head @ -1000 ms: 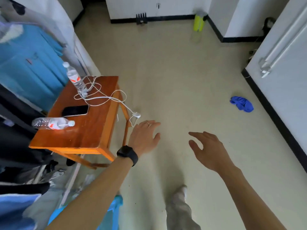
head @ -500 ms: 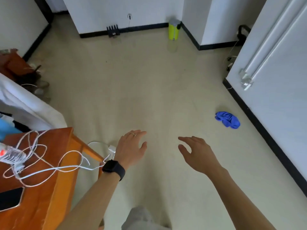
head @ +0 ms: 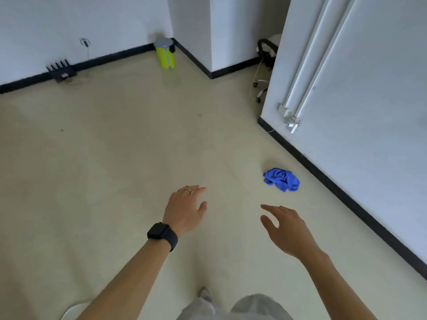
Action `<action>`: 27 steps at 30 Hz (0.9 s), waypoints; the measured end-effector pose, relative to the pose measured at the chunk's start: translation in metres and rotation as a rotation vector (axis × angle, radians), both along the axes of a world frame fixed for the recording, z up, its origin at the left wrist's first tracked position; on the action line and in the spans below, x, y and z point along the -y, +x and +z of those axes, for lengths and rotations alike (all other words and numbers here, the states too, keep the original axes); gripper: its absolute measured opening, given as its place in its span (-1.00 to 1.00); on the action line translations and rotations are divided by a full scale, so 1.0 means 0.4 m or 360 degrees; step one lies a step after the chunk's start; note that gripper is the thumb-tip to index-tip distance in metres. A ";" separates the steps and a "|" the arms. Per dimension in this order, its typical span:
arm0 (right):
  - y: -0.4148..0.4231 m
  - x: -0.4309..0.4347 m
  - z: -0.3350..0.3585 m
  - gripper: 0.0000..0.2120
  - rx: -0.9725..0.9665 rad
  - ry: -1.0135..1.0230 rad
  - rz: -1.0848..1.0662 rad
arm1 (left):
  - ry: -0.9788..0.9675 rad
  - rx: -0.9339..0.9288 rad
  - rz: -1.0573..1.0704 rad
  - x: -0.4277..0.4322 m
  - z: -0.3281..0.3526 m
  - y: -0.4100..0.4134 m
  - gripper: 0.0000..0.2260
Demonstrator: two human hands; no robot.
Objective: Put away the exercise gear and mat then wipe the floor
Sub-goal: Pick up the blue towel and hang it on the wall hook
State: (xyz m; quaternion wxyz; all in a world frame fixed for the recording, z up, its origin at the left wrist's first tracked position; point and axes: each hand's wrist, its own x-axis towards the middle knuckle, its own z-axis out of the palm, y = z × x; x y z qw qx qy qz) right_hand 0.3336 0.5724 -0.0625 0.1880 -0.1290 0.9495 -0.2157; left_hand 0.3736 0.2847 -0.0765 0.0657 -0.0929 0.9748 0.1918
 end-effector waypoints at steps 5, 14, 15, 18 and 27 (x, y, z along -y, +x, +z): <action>-0.225 -0.032 -0.040 -0.59 0.0056 -0.0011 -0.0352 | -0.0074 0.0053 -0.0374 -0.020 0.004 -0.389 -0.58; -0.726 -0.100 -0.284 -0.57 0.0314 -0.0054 -0.0679 | -0.0162 0.0226 -0.0742 -0.147 -0.158 -1.047 -0.53; -0.785 -0.102 -0.309 -0.56 0.0360 -0.0052 -0.0689 | -0.0169 0.0271 -0.0778 -0.158 -0.180 -1.103 -0.53; -0.945 -0.102 -0.370 -0.55 0.0487 -0.0042 -0.0733 | -0.0223 0.0388 -0.0908 -0.186 -0.243 -1.266 -0.58; -1.282 -0.049 -0.632 -0.52 0.0899 -0.0020 -0.0941 | -0.0332 0.0666 -0.1253 -0.229 -0.535 -1.710 -0.56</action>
